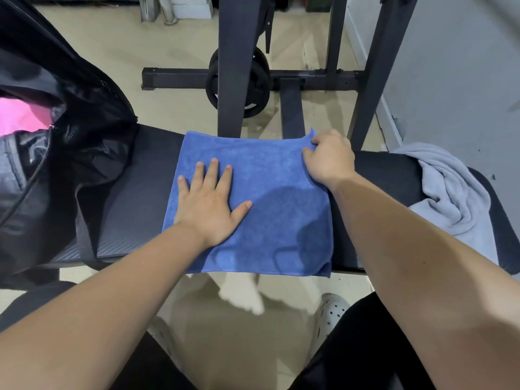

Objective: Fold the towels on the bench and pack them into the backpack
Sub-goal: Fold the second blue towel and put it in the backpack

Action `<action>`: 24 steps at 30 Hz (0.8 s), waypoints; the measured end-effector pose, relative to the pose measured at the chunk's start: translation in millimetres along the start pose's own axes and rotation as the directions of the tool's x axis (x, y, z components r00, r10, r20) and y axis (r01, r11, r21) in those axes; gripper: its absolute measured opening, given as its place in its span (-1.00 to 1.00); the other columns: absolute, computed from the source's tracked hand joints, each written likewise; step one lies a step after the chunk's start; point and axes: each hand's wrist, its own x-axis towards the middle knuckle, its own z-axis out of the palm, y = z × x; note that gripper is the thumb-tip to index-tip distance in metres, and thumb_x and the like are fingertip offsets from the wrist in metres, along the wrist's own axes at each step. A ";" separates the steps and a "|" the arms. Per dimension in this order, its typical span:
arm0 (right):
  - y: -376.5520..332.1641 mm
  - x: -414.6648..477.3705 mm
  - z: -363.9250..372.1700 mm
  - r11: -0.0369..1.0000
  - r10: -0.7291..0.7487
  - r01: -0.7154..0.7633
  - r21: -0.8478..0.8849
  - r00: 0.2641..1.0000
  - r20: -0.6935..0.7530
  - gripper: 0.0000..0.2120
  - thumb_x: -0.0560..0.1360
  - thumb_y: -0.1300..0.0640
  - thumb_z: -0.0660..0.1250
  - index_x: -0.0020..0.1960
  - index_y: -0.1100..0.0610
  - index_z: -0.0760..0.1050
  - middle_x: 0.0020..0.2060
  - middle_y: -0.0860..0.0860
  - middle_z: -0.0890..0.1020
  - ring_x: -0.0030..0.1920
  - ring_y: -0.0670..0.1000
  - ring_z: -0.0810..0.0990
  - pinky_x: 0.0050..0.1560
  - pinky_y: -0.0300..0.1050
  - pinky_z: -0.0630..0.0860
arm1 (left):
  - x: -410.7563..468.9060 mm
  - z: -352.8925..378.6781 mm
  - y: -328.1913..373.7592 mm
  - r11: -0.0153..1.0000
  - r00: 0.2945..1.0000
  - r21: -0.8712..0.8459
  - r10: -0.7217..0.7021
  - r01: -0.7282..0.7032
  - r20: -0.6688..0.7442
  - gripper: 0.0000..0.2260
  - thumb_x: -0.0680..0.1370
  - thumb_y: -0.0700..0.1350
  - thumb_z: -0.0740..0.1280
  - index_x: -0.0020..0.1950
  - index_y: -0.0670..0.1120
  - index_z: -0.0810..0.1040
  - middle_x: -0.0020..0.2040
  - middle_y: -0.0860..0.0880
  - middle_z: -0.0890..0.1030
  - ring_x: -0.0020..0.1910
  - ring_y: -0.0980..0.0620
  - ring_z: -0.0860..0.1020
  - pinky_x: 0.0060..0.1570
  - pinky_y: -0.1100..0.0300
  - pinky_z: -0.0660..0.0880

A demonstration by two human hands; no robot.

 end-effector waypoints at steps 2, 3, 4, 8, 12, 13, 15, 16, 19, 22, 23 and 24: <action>-2.4 -2.6 2.2 0.985 0.016 -0.008 -0.170 0.999 0.047 -0.79 0.59 0.03 0.19 -0.02 0.15 0.51 0.18 0.03 0.50 0.16 0.15 0.40 0.17 0.08 0.34 | 2.4 4.8 -6.5 1.000 0.999 -0.017 -0.021 0.022 0.043 -0.14 0.49 0.50 -0.15 0.65 0.04 -0.20 0.65 -0.02 -0.24 0.61 -0.14 -0.25 0.54 -0.27 -0.18; -5.5 -4.6 3.5 0.966 0.003 0.013 -0.256 0.998 0.062 -0.72 0.61 -0.03 0.17 0.11 0.12 0.53 0.27 0.04 0.47 0.25 0.16 0.37 0.24 0.11 0.29 | 3.3 6.4 -8.1 0.999 0.999 -0.028 -0.023 0.024 0.047 -0.13 0.48 0.52 -0.16 0.65 0.04 -0.21 0.64 -0.02 -0.27 0.61 -0.14 -0.27 0.54 -0.27 -0.19; -10.0 -6.6 4.9 0.947 -0.029 0.049 -0.317 0.997 0.070 -0.62 0.62 -0.09 0.14 0.28 0.10 0.50 0.39 0.05 0.41 0.36 0.18 0.31 0.32 0.15 0.23 | 4.0 7.3 -8.7 0.999 0.999 -0.036 -0.021 0.023 0.045 -0.11 0.47 0.53 -0.16 0.65 0.04 -0.22 0.64 -0.02 -0.28 0.61 -0.13 -0.28 0.53 -0.27 -0.21; -33.5 -22.2 20.5 0.914 -0.176 0.238 -0.328 0.962 0.208 -0.30 0.60 -0.37 -0.07 0.64 -0.07 0.00 0.64 0.06 -0.07 0.62 0.18 -0.17 0.52 0.31 -0.23 | 6.0 8.6 -9.0 0.998 0.999 -0.058 -0.032 0.032 0.012 -0.02 0.40 0.59 -0.12 0.64 0.02 -0.21 0.64 -0.05 -0.26 0.61 -0.15 -0.28 0.52 -0.29 -0.23; -28.2 -45.8 40.4 0.898 -0.141 0.256 -0.358 0.938 0.316 -0.15 0.48 -0.54 -0.22 0.64 -0.15 -0.21 0.63 0.06 -0.23 0.60 0.19 -0.31 0.49 0.41 -0.33 | 7.3 10.0 -11.0 0.997 1.000 -0.067 -0.030 0.030 0.008 0.04 0.36 0.63 -0.08 0.64 0.01 -0.22 0.64 -0.09 -0.26 0.60 -0.17 -0.29 0.51 -0.31 -0.22; -25.7 -49.5 41.4 0.898 -0.136 0.250 -0.362 0.940 0.312 -0.14 0.47 -0.56 -0.22 0.64 -0.15 -0.22 0.63 0.06 -0.23 0.61 0.19 -0.31 0.49 0.41 -0.33 | 6.8 10.2 -11.3 0.997 1.000 -0.067 -0.025 0.026 0.011 0.04 0.36 0.63 -0.07 0.64 0.01 -0.22 0.64 -0.10 -0.26 0.60 -0.17 -0.30 0.51 -0.31 -0.23; -23.1 -56.2 39.7 0.899 -0.123 0.237 -0.369 0.944 0.305 -0.13 0.46 -0.56 -0.21 0.64 -0.14 -0.22 0.63 0.07 -0.23 0.61 0.19 -0.30 0.49 0.40 -0.32 | 2.3 11.3 -11.0 0.998 1.000 -0.061 -0.011 0.012 0.015 0.04 0.37 0.62 -0.08 0.65 0.01 -0.21 0.64 -0.10 -0.26 0.60 -0.18 -0.29 0.51 -0.31 -0.22; -22.5 -61.0 38.2 0.899 -0.118 0.231 -0.373 0.946 0.301 -0.13 0.46 -0.56 -0.21 0.64 -0.14 -0.22 0.63 0.07 -0.23 0.61 0.20 -0.30 0.50 0.40 -0.31 | -1.9 12.5 -10.5 0.998 1.000 -0.056 -0.002 0.003 0.014 0.04 0.36 0.62 -0.09 0.65 0.01 -0.20 0.64 -0.11 -0.25 0.60 -0.18 -0.29 0.52 -0.31 -0.22; -19.9 -86.2 34.5 0.908 -0.114 0.216 -0.360 0.952 0.284 -0.13 0.47 -0.55 -0.18 0.64 -0.12 -0.20 0.64 0.09 -0.21 0.61 0.21 -0.27 0.51 0.40 -0.27 | -23.2 17.4 -7.9 0.998 1.000 -0.063 0.017 -0.017 0.008 0.04 0.34 0.61 -0.14 0.65 0.01 -0.20 0.64 -0.13 -0.24 0.60 -0.20 -0.27 0.52 -0.31 -0.21; -18.3 -117.5 27.2 0.900 -0.092 0.207 -0.384 0.951 0.296 -0.15 0.47 -0.53 -0.14 0.64 -0.13 -0.12 0.64 0.09 -0.11 0.62 0.21 -0.17 0.50 0.44 -0.23 | -52.9 17.9 -3.6 0.999 0.999 -0.015 0.030 -0.030 0.042 0.03 0.35 0.60 -0.13 0.65 0.00 -0.18 0.64 -0.15 -0.22 0.61 -0.21 -0.24 0.52 -0.30 -0.18; -18.5 -124.3 23.7 0.888 -0.091 0.211 -0.410 0.952 0.292 -0.17 0.48 -0.51 -0.13 0.64 -0.14 -0.05 0.63 0.10 -0.02 0.61 0.21 -0.09 0.49 0.45 -0.21 | -61.2 15.6 -3.0 0.999 0.997 0.031 0.037 -0.039 0.065 0.02 0.35 0.60 -0.11 0.64 -0.01 -0.12 0.64 -0.17 -0.15 0.61 -0.23 -0.16 0.52 -0.30 -0.12; -19.5 -128.7 19.1 0.876 -0.107 0.216 -0.430 0.959 0.262 -0.20 0.49 -0.50 -0.11 0.62 -0.13 0.08 0.60 0.10 0.13 0.58 0.20 0.04 0.48 0.44 -0.18 | -67.5 11.4 -2.8 0.995 0.997 0.082 0.044 -0.049 0.071 0.00 0.36 0.60 -0.09 0.62 -0.01 0.01 0.63 -0.20 0.00 0.59 -0.25 0.00 0.48 -0.28 -0.01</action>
